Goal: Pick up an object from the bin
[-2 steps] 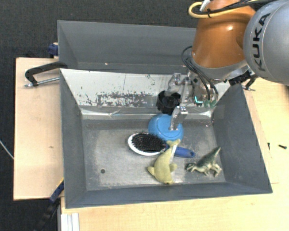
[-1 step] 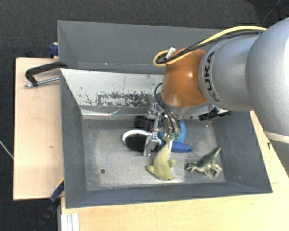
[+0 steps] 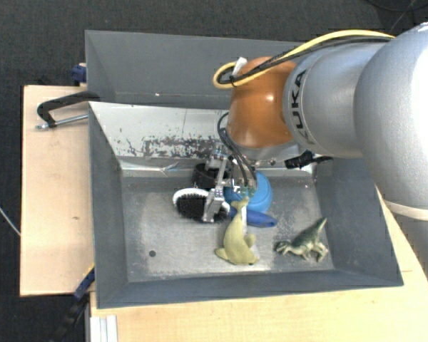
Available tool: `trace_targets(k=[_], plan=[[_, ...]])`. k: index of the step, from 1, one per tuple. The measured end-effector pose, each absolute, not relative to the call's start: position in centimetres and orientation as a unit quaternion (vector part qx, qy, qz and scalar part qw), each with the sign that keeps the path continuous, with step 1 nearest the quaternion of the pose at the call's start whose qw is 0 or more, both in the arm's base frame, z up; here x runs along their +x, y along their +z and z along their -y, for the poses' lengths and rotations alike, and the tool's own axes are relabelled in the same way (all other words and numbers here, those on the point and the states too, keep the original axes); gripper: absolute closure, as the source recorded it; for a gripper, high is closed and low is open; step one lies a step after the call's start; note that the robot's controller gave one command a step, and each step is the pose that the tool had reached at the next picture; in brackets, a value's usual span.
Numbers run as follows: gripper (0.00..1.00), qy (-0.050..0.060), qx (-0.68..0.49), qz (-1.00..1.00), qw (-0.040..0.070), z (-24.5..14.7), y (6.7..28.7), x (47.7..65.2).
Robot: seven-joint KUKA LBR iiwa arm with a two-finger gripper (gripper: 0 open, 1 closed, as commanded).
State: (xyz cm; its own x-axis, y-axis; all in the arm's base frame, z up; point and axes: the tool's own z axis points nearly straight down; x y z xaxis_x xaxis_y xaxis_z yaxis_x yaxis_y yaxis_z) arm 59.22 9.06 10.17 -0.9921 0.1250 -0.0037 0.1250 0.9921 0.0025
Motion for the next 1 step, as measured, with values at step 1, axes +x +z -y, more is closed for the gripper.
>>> trace_targets(k=[1], plan=[[0.0, 0.0, 0.159, -0.987, 0.0, -8.62, 10.17, 58.94]])
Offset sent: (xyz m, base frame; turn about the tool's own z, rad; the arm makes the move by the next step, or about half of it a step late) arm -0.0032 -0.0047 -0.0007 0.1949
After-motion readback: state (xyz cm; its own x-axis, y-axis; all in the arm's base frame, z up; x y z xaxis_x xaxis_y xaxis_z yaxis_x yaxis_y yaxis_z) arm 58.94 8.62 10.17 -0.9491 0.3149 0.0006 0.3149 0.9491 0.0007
